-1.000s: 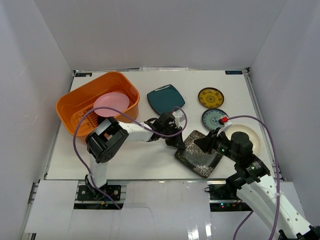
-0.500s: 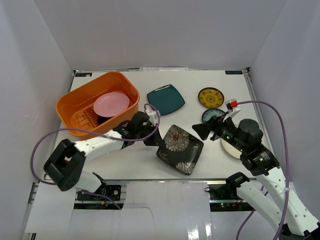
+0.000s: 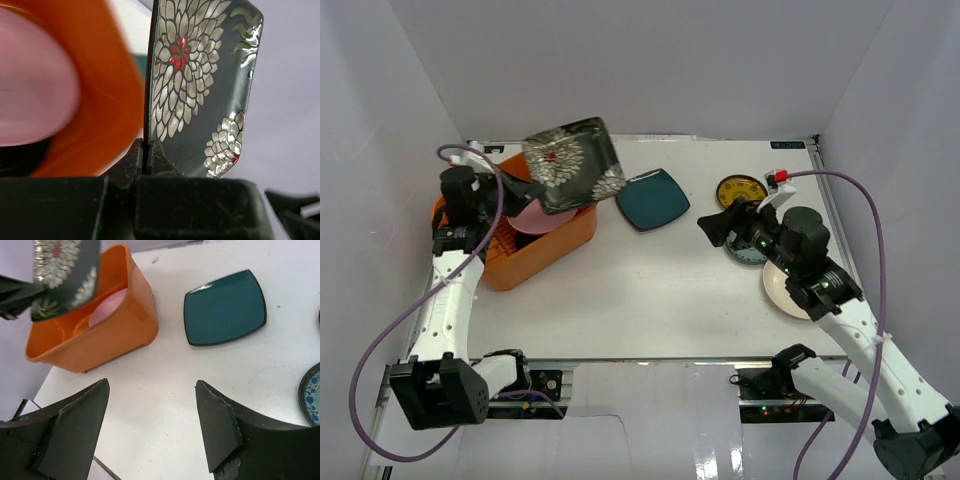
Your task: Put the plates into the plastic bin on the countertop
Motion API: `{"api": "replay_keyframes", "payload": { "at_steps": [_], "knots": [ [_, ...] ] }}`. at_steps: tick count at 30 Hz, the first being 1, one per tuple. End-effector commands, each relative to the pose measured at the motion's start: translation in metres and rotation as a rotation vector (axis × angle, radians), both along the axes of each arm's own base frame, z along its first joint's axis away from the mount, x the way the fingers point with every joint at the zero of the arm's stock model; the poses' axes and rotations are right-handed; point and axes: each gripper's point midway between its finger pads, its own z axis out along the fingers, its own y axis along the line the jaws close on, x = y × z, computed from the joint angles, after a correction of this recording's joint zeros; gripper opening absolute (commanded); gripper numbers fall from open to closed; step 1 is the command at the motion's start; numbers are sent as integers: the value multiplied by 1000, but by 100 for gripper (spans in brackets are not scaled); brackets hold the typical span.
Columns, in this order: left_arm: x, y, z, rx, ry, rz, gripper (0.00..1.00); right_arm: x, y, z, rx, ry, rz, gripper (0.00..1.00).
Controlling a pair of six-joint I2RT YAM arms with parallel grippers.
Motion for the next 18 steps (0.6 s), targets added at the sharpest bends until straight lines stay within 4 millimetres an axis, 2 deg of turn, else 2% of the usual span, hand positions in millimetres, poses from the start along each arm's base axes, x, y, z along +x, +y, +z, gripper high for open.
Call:
{"api": "replay_keyframes", "payload": {
  "at_steps": [1,3,4,5,7,8,9,10,11,13,14,16,18],
  "knots": [
    [5,60,18,-46,8,172,0,22,13,-27,-7,41,6,76],
    [14,82,8,1,28,275,0,37,23,-46,26,76,-7,77],
    [16,87,3,4,39,290,0,43,25,-52,42,89,-20,77],
    [17,92,-1,10,49,308,0,52,30,-68,44,131,-29,77],
    [20,107,-15,49,78,376,0,68,37,-72,103,153,-68,78],
    [20,113,-22,65,94,395,0,78,42,-92,102,204,-86,78],
    [23,123,-33,92,120,437,0,85,46,-97,122,221,-98,78],
    [23,126,-39,109,129,444,0,93,50,-96,180,234,-119,78],
    [25,130,-43,117,131,455,0,105,51,-117,180,279,-164,78],
    [27,134,-64,121,177,471,0,120,53,-125,249,303,-222,78],
    [28,137,-70,121,186,479,0,126,54,-145,252,341,-245,77],
    [28,139,-88,116,226,485,0,135,54,-160,279,371,-290,77],
    [29,141,-96,119,232,495,0,145,56,-178,295,395,-323,77]
  ]
}}
